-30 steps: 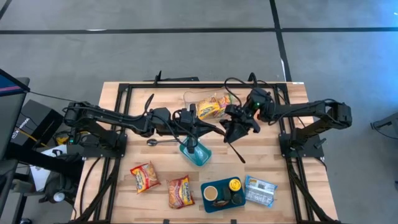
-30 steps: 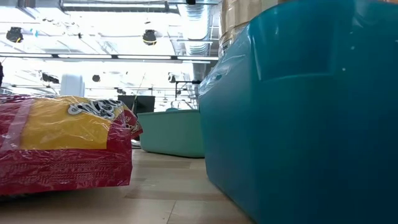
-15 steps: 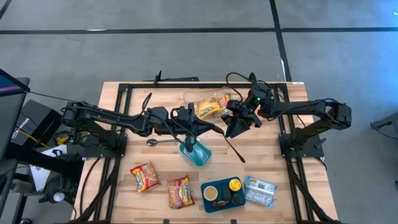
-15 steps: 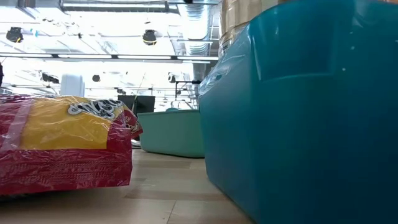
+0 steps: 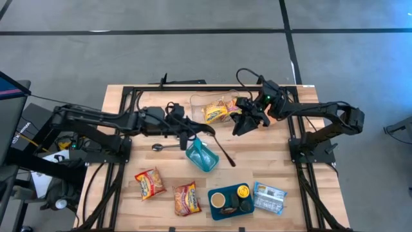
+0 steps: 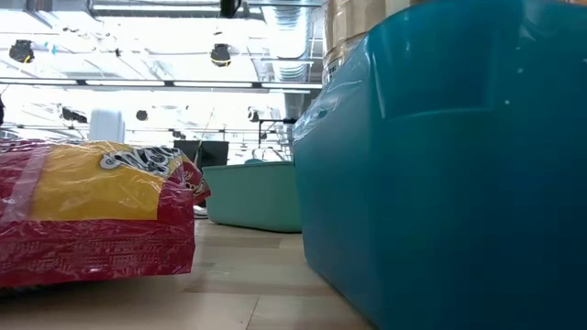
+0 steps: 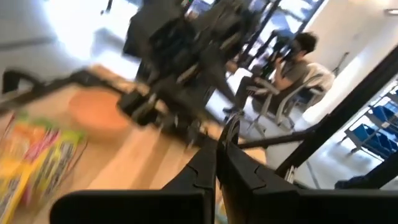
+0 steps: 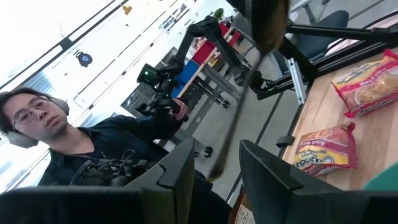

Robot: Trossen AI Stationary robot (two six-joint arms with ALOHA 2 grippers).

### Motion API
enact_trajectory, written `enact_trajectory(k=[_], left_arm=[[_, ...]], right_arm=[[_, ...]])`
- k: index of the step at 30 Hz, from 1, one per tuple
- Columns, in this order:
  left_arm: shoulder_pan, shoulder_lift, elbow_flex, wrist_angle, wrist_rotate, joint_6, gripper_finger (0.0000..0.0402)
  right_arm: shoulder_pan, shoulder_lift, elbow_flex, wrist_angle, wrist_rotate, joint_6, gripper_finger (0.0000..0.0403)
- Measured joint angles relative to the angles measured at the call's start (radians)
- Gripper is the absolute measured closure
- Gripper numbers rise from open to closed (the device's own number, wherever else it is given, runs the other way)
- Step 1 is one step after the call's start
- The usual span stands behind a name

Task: Pick & Place Food Item
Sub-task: Put the right black spoon into the green bin

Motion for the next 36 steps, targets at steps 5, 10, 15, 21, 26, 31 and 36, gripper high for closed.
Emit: enact_trajectory(k=[5,10,15,21,26,31,36], left_arm=[[0.0,-0.02,0.0,-0.153,-0.01,-0.083,0.04],[0.0,-0.02,0.0,-0.309,-0.053,-0.137,0.0399],[0.015,-0.019,0.0,-0.462,-0.099,-0.201,0.0399],[0.048,-0.01,0.0,-0.578,-0.101,-0.22,0.04],[0.082,-0.002,0.001,-0.604,-0.099,-0.22,0.0399],[0.118,0.022,0.0,-0.623,-0.045,-0.214,0.0399],[0.143,0.063,0.0,-0.625,0.006,-0.209,0.0399]], right_arm=[[-0.016,0.0,0.0,-0.016,0.0,-0.003,0.0282],[-0.015,0.0,0.0,-0.027,0.002,-0.008,0.0282],[-0.015,0.0,0.0,-0.028,0.003,-0.008,0.0282],[-0.014,0.0,0.0,-0.043,0.003,-0.011,0.0282],[-0.013,0.0,0.0,-0.091,0.012,-0.051,0.0282],[-0.013,0.0,0.0,-0.165,0.026,-0.108,0.0282],[-0.012,0.001,0.0,-0.198,0.026,-0.133,0.0282]])
